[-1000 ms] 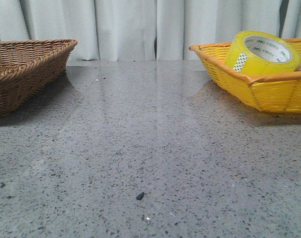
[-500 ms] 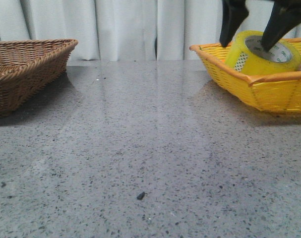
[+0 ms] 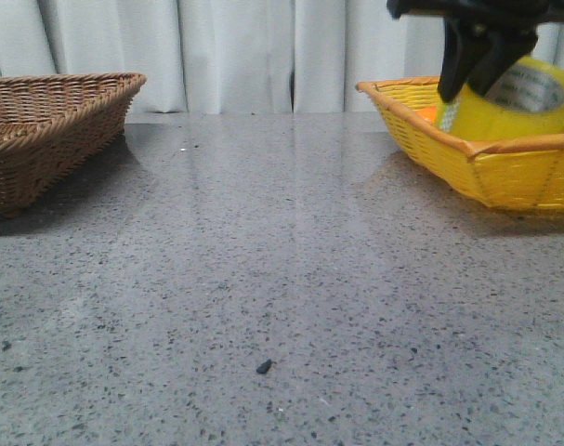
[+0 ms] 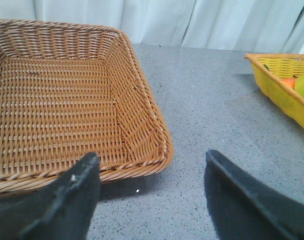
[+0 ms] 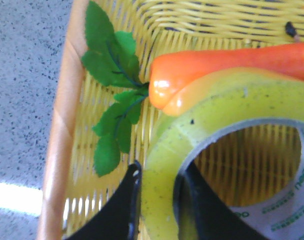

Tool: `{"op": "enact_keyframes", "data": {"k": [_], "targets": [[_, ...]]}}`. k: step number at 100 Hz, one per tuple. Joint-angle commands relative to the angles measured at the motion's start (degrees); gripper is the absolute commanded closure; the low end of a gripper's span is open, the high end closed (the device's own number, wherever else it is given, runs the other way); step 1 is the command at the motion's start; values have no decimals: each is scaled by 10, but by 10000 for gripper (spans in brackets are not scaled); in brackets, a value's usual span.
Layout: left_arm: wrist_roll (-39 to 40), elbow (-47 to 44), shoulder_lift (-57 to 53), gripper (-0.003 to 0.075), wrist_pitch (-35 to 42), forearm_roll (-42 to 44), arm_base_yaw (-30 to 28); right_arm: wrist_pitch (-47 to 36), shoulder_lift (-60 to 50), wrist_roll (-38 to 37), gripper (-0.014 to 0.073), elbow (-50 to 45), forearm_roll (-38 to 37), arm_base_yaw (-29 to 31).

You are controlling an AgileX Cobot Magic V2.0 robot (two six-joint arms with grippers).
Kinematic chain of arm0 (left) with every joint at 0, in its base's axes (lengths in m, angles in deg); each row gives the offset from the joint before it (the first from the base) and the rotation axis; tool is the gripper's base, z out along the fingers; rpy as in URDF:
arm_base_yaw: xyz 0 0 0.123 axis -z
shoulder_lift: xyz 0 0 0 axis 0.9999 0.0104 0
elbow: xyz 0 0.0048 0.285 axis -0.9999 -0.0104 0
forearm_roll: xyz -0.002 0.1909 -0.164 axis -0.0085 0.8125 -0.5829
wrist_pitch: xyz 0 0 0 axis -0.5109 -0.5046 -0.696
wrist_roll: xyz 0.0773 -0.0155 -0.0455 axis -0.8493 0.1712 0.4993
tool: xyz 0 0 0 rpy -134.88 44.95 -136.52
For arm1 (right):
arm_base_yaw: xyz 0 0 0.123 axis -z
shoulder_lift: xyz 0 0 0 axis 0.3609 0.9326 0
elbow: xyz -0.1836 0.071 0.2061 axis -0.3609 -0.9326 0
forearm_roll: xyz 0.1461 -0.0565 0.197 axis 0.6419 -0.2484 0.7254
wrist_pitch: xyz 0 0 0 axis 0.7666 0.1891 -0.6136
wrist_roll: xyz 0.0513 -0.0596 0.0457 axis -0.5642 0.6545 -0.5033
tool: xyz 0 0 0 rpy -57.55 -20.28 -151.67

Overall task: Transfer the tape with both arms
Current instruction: 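Lower the right gripper into the yellow basket and grasp the tape roll, then lift the tape roll out and set it on the table center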

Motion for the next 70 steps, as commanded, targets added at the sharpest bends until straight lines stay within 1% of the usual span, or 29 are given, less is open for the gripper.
{"op": "enact_keyframes", "data": {"k": [1,9,17,31,37,48,57,70], "targets": [[0,21,6,303,42,-8,4,-34,-69,4,659,63,-20,-8],[0,21,6,303,43,-8,4,-38,-87,4,659,114,-18,-32],[0,21,6,303,43,-8,4,-37,-90,4,659,188,-16,-66],[0,21,6,303,43,-8,4,-15,-60,4,659,255,-11,-141],[0,21,6,303,43,-8,4,12,-35,4,659,262,-2,-169],[0,21,6,303,43,-8,4,60,20,4,659,262,1,-193],[0,21,6,303,43,-8,4,95,70,4,660,262,16,-198],[0,21,6,303,42,-8,4,113,122,4,660,262,39,-199]]}}
